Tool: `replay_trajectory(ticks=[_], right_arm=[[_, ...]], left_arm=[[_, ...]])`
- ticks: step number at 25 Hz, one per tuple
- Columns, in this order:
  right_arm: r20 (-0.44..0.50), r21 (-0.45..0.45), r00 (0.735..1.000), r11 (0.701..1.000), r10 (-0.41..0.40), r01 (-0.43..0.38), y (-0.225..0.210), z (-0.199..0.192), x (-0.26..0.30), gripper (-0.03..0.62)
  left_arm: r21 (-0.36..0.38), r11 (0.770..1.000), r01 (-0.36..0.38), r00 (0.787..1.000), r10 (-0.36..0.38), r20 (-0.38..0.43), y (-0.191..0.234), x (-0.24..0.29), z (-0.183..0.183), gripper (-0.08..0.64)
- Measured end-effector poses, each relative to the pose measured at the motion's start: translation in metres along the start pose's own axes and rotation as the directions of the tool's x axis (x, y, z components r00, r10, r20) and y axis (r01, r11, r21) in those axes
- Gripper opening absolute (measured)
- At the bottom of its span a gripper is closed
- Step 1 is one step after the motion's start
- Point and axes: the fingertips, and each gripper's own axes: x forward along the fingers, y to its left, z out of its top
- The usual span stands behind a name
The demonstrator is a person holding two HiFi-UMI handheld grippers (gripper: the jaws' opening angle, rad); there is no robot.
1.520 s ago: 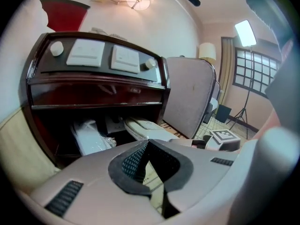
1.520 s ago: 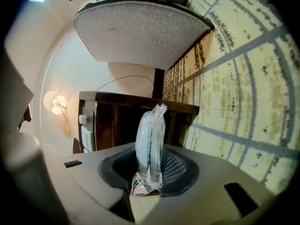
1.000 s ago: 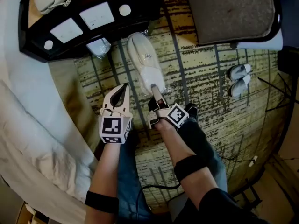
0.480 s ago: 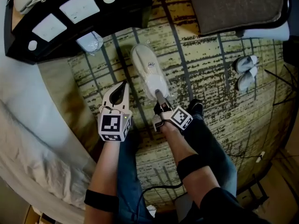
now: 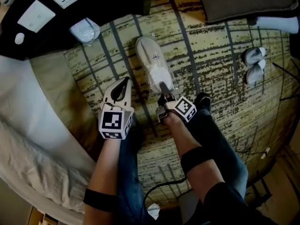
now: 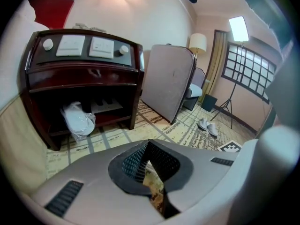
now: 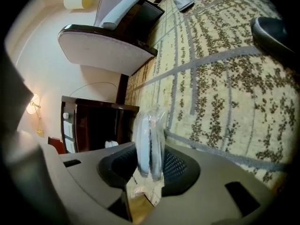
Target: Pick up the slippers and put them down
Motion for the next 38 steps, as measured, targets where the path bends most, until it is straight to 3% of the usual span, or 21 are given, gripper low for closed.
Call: replay_trajectory(ticks=[9, 11, 14, 20, 25, 27, 29, 31, 34, 38], right_arm=[[-0.05, -0.062, 0.974, 0.974, -0.222, 0.219, -0.039, -0.008, 0.004, 0.212], [-0.054, -0.061, 0.96, 0.961, -0.273, 0.27, -0.052, -0.01, 0.002, 0.247], [-0.092, -0.078, 0.937, 0.941, -0.336, 0.33, -0.068, -0.017, -0.003, 0.37], [-0.104, -0.115, 0.911, 0.915, -0.399, 0.388, -0.053, -0.015, -0.024, 0.379], [-0.151, -0.199, 0.937, 0.938, -0.316, 0.285, 0.044, -0.015, -0.064, 0.362], [-0.173, -0.254, 0.95, 0.944, -0.259, 0.21, 0.104, -0.012, -0.086, 0.305], [-0.202, -0.34, 0.956, 0.931, -0.211, 0.134, 0.172, -0.005, -0.109, 0.254], [-0.228, -0.447, 0.955, 0.892, -0.192, 0.072, 0.238, 0.005, -0.135, 0.189], [-0.252, -0.595, 0.951, 0.804, -0.18, -0.005, 0.328, 0.019, -0.18, 0.101], [-0.282, -0.707, 0.957, 0.689, -0.068, -0.159, 0.46, 0.046, -0.221, 0.006]], left_arm=[[0.03, 0.999, 0.015, 0.999, -0.016, 0.027, 0.008, -0.006, 0.003, 0.002], [0.029, 1.0, 0.013, 1.0, -0.014, 0.027, 0.012, -0.004, -0.001, 0.002], [0.023, 1.0, 0.009, 1.0, -0.009, 0.023, 0.015, -0.005, -0.007, 0.002], [0.006, 1.0, 0.0, 1.0, 0.0, 0.015, 0.016, -0.024, 0.006, 0.002], [0.002, 1.0, -0.008, 1.0, 0.008, 0.011, -0.005, -0.081, 0.059, 0.001], [-0.002, 1.0, -0.021, 1.0, 0.021, 0.012, -0.015, -0.114, 0.09, 0.001], [-0.01, 0.999, -0.042, 0.999, 0.043, 0.017, -0.024, -0.149, 0.127, 0.001], [-0.019, 0.998, -0.065, 0.998, 0.065, 0.026, -0.034, -0.185, 0.167, 0.001], [-0.023, 0.996, -0.09, 0.994, 0.091, 0.052, -0.052, -0.243, 0.222, 0.001], [0.01, 0.99, -0.14, 0.985, 0.138, 0.104, -0.069, -0.305, 0.3, 0.001]])
